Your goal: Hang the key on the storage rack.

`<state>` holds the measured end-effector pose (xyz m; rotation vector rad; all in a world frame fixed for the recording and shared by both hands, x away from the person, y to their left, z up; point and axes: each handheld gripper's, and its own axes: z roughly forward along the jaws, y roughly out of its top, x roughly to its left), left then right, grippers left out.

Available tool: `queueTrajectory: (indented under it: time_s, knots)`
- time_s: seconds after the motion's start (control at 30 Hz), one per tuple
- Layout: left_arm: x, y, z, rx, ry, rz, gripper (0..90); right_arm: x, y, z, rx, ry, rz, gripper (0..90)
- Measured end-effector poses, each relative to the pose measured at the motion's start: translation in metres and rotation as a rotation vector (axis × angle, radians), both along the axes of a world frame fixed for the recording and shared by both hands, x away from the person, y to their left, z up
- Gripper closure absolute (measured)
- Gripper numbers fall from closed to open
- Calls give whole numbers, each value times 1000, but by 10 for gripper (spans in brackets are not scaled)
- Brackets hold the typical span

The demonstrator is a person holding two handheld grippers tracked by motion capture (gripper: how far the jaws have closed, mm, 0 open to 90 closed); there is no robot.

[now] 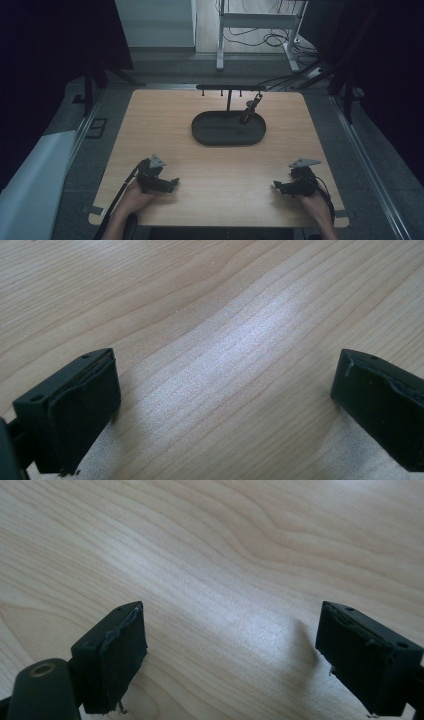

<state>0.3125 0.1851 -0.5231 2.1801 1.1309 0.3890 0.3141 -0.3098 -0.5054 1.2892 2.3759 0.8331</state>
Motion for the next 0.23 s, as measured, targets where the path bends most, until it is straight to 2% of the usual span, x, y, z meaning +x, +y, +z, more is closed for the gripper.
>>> queueTrajectory:
  time_s: [0.23]
  knots:
    - [0,0,0,0,0,0,0,-2,-1,-3,4,-8,6,101]
